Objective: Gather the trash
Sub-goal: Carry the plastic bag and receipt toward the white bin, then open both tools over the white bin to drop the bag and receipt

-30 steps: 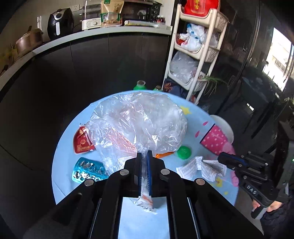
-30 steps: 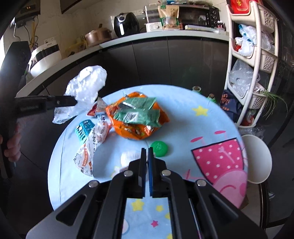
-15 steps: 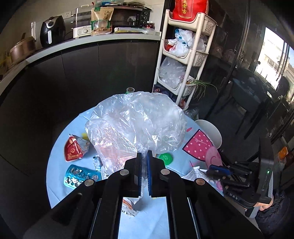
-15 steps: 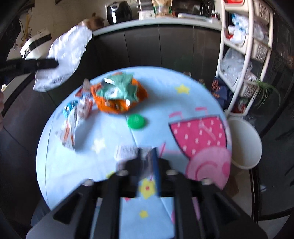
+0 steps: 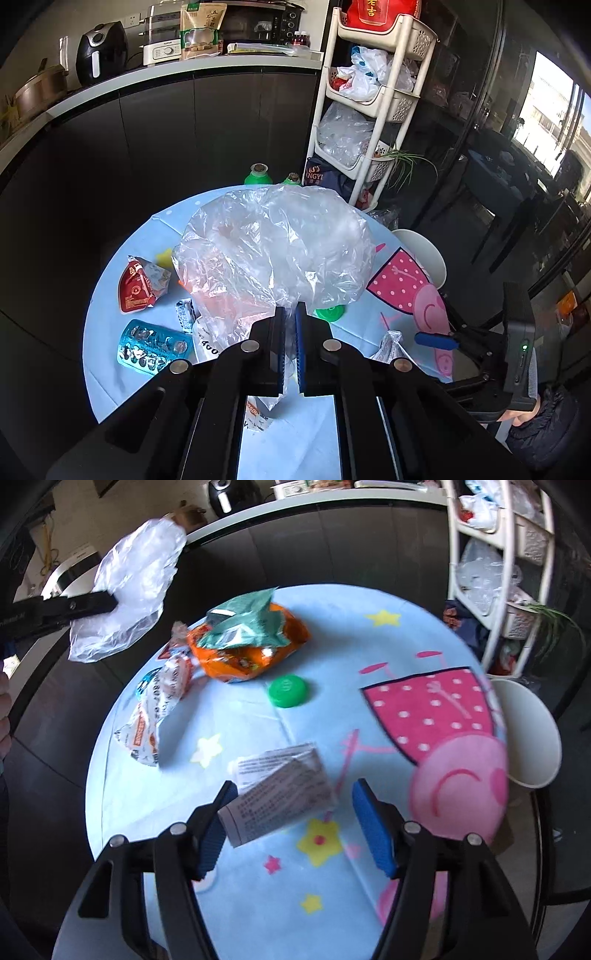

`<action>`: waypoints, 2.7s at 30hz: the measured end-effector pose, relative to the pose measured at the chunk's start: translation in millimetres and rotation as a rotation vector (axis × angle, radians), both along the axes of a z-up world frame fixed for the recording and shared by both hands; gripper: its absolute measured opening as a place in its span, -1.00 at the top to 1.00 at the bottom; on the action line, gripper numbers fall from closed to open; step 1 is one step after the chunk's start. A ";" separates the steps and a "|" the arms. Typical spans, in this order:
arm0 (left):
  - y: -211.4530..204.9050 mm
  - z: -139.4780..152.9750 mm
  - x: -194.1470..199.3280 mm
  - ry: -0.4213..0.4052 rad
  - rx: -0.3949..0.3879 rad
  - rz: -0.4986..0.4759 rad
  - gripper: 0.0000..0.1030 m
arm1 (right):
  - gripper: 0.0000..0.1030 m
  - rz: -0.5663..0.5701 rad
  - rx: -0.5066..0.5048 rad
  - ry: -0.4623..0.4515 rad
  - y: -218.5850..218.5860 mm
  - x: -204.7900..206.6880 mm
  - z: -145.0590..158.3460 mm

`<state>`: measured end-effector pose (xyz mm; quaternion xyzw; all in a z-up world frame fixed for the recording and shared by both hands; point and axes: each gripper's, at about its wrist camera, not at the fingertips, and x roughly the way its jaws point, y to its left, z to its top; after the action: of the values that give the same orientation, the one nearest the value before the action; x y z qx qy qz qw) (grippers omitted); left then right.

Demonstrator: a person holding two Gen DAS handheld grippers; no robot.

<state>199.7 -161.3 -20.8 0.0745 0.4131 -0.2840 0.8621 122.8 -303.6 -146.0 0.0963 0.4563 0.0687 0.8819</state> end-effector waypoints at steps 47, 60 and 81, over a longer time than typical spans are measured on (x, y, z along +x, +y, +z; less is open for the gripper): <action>-354.3 -76.1 16.6 0.151 0.007 -0.394 0.92 | 0.94 -0.491 -0.100 -0.075 -297.2 -39.7 -5.5; -393.0 -135.2 51.5 0.221 0.076 -0.346 0.91 | 0.90 -0.508 -0.047 -0.021 -321.3 -8.7 -60.6; -389.2 -138.7 61.3 0.182 0.075 -0.278 -0.12 | 0.30 -0.452 -0.072 -0.021 -314.4 10.7 -74.5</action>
<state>261.0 -550.5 -159.4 0.1372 0.4857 -0.3905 0.7700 133.4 -618.0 -220.5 0.1636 0.4160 -0.1460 0.8825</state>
